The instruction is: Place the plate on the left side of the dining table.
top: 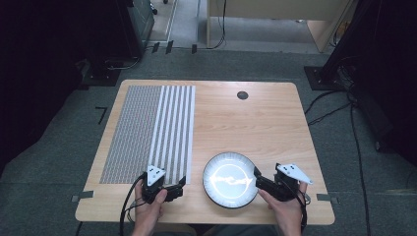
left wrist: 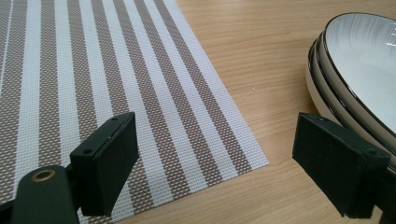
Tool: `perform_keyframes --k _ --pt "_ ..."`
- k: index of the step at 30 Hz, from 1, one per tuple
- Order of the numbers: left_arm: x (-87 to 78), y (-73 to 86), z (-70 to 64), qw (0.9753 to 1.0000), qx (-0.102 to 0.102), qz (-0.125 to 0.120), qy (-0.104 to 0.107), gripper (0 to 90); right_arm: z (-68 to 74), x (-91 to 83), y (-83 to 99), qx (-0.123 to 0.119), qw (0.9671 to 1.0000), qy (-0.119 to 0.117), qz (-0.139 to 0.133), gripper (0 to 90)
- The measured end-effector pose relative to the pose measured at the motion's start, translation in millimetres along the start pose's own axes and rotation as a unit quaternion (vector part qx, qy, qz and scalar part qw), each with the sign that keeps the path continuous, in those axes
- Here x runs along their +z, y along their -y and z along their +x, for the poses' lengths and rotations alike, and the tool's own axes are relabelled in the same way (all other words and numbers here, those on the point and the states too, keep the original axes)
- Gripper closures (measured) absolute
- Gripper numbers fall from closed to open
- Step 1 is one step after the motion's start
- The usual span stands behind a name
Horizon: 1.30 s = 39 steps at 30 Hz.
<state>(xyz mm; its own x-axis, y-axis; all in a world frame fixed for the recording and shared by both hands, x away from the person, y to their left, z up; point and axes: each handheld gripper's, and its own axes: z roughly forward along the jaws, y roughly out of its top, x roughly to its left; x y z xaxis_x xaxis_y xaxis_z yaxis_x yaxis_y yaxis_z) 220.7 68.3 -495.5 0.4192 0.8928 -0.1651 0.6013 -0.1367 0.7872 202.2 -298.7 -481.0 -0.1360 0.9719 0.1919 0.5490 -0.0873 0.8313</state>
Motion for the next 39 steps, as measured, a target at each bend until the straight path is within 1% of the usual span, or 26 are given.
perform_keyframes --k 2,4,5,7,10,11,13,15,16,17,18,19,21,24,25,26,27,29,32,33,34,35,36,37,38,39 --pt "2.8 -0.4 -3.0 1.0 0.001 0.002 0.001 14.3 3.3 0.8 0.1 -0.002 1.0 -0.003 0.002 17.1" --pt "6.1 -1.1 -7.4 1.0 0.005 0.004 0.003 14.3 6.0 1.6 0.8 -0.008 0.9999 -0.004 0.005 19.7" --pt "7.6 -1.5 -10.0 1.0 0.007 0.003 0.006 14.3 6.9 2.0 1.0 -0.012 0.9999 -0.003 0.006 23.6" --pt "11.7 -2.8 -16.8 0.9998 0.015 0.008 0.012 14.3 8.1 2.9 1.9 -0.01 0.9999 -0.001 0.004 26.0" --pt "15.0 -3.3 -22.2 0.9996 0.018 0.009 0.019 14.3 8.7 3.7 2.4 -0.007 1.0 -0.004 0.003 28.3" --pt "16.8 -3.7 -24.4 0.9996 0.017 0.01 0.021 14.3 10.4 4.1 2.6 -0.011 0.9999 -0.006 0.001 33.9" --pt "19.6 -5.3 -27.5 0.9995 0.015 0.01 0.027 14.3 11.4 4.0 2.4 -0.013 0.9999 -0.004 0.0 35.4" --pt "21.8 -7.5 -31.4 0.9994 0.014 0.01 0.032 14.3 13.6 4.2 1.7 -0.015 0.9999 -0.002 -0.003 40.6" --pt "24.0 -10.1 -36.3 0.9992 0.017 0.01 0.035 14.3 14.2 4.7 1.9 -0.016 0.9999 0.001 -0.002 45.3" --pt "24.0 -10.1 -36.3 0.9992 0.017 0.01 0.035 15.9 14.2 4.7 1.9 -0.016 0.9999 0.001 -0.002 45.3" --pt "24.9 -11.3 -38.7 0.9995 0.017 0.006 0.025 15.9 14.7 5.0 2.4 -0.018 0.9998 0.002 -0.002 47.8" --pt "25.8 -12.6 -40.3 0.9997 0.016 0.004 0.018 20.5 15.0 5.4 3.0 -0.021 0.9998 0.003 -0.002 48.6" --pt "27.3 -15.0 -41.3 0.9999 0.01 0.002 0.013 22.0 15.7 6.3 3.6 -0.021 0.9998 0.001 0.001 50.4" --pt "27.4 -16.9 -41.4 0.9999 0.004 -0.001 0.013 22.3 16.2 7.8 4.8 -0.02 0.9998 -0.002 0.004 52.5" --pt "25.7 -17.7 -42.3 0.9999 0.004 -0.005 0.014 23.3 15.7 9.5 5.9 -0.016 0.9998 -0.01 0.008 57.1" --pt "25.7 -17.7 -42.3 0.9999 0.004 -0.005 0.014 23.3 15.7 9.5 5.9 -0.016 0.9998 -0.01 0.008 57.1" --pt "24.4 -18.5 -42.7 0.9998 0.003 -0.009 0.018 23.3 15.7 10.8 7.4 -0.021 0.9996 -0.019 0.01 59.5" --pt "22.7 -20.0 -44.6 0.9996 0.002 -0.013 0.027 23.9 15.8 11.6 8.4 -0.022 0.9995 -0.018 0.01 61.6" --pt "23.2 -19.8 -50.3 0.9992 0.011 -0.017 0.035 25.6 15.9 13.9 10.8 -0.022 0.9994 -0.022 0.011 64.7" --pt "25.7 -18.7 -54.5 0.999 0.013 -0.013 0.041 28.6 16.6 15.4 12.2 -0.022 0.9994 -0.026 0.01 66.0" --pt "25.7 -18.7 -54.5 0.999 0.013 -0.013 0.041 29.8 16.6 15.4 12.2 -0.022 0.9994 -0.026 0.01 66.0" --pt "26.9 -18.1 -56.1 0.9988 0.015 -0.011 0.045 31.2 16.6 16.5 13.1 -0.021 0.9994 -0.027 0.008 69.5" --pt "28.7 -16.6 -59.1 0.9986 0.023 -0.007 0.047 31.2 16.6 16.5 13.1 -0.021 0.9994 -0.027 0.008 69.5" --pt "30.8 -13.9 -63.3 0.998 0.035 0.0 0.053 37.1 16.3 18.0 14.5 -0.008 0.9994 -0.028 0.016 71.8" --pt "30.8 -13.9 -63.3 0.998 0.035 0.0 0.053 40.0 16.3 18.0 14.5 -0.008 0.9994 -0.028 0.016 71.8" --pt "32.2 -12.3 -66.9 0.9974 0.042 0.006 0.059 41.8 15.1 19.1 15.8 -0.009 0.9996 -0.022 0.018 74.3"
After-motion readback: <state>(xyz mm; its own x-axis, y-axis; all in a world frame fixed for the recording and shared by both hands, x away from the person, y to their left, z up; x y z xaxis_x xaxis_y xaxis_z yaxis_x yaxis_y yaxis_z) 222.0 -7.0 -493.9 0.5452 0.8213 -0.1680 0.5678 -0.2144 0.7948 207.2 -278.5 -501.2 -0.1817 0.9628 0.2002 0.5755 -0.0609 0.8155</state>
